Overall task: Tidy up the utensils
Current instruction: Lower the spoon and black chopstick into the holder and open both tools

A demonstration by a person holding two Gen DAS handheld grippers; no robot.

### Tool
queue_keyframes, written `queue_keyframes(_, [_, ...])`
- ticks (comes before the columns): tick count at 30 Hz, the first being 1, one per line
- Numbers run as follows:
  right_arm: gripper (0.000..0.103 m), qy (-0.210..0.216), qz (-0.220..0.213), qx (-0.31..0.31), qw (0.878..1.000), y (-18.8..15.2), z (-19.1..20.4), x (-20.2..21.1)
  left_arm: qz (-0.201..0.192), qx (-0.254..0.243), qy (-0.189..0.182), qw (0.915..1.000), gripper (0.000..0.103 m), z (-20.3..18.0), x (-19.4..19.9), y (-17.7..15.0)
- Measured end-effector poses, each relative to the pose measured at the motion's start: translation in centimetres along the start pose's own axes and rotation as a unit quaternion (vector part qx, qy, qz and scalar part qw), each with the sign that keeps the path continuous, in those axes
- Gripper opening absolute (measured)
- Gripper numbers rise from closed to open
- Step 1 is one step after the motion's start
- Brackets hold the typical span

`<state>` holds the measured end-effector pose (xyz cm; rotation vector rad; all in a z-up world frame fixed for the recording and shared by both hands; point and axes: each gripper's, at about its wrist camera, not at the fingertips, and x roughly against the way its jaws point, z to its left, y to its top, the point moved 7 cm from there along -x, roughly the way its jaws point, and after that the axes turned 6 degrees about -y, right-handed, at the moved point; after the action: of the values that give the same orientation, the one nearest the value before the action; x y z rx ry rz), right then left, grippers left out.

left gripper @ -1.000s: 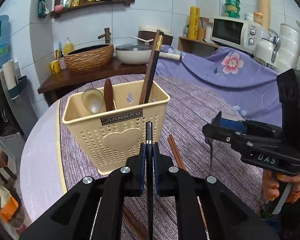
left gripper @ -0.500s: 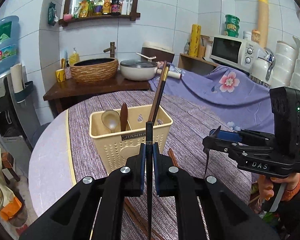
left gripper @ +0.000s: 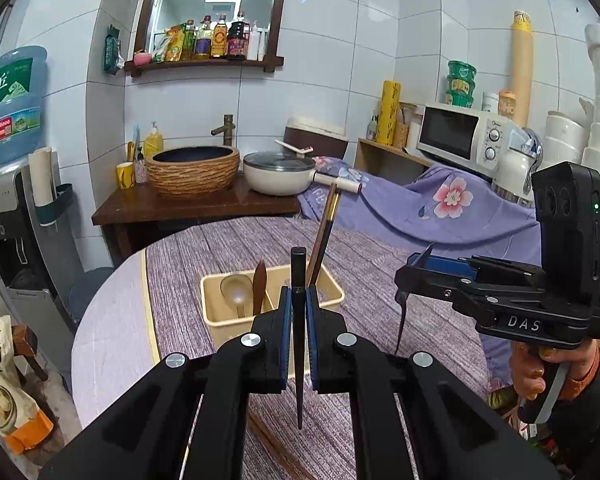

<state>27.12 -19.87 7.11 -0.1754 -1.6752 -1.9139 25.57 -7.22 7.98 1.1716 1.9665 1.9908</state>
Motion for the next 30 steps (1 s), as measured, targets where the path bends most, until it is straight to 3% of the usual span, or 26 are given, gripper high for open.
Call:
queue_keyframes(8, [0.038, 0.030, -0.043, -0.017, 0.998, 6.7, 1.0, 1.2, -0.055, -0.004, 0.002, 0.9985, 0.007, -0.2, 2.7, 6.6])
queue_keyframes(14, [0.038, 0.015, -0.082, -0.013, 0.996, 11.1, 2.1, 0.4, -0.097, 0.019, 0.030, 0.9947, 0.007, 1.5, 3.2, 10.9])
queue_keyframes(23, [0.038, -0.037, -0.093, 0.017, 0.995, 9.8, 2.3, -4.0, -0.115, 0.061, 0.058, 0.9898, 0.007, 4.9, 1.8, 11.4])
queue_keyframes(30, [0.038, -0.041, -0.084, 0.008, 0.996, 9.0, 1.8, -5.8, -0.137, 0.060, 0.052, 0.9874, 0.007, 5.1, 3.4, 13.7])
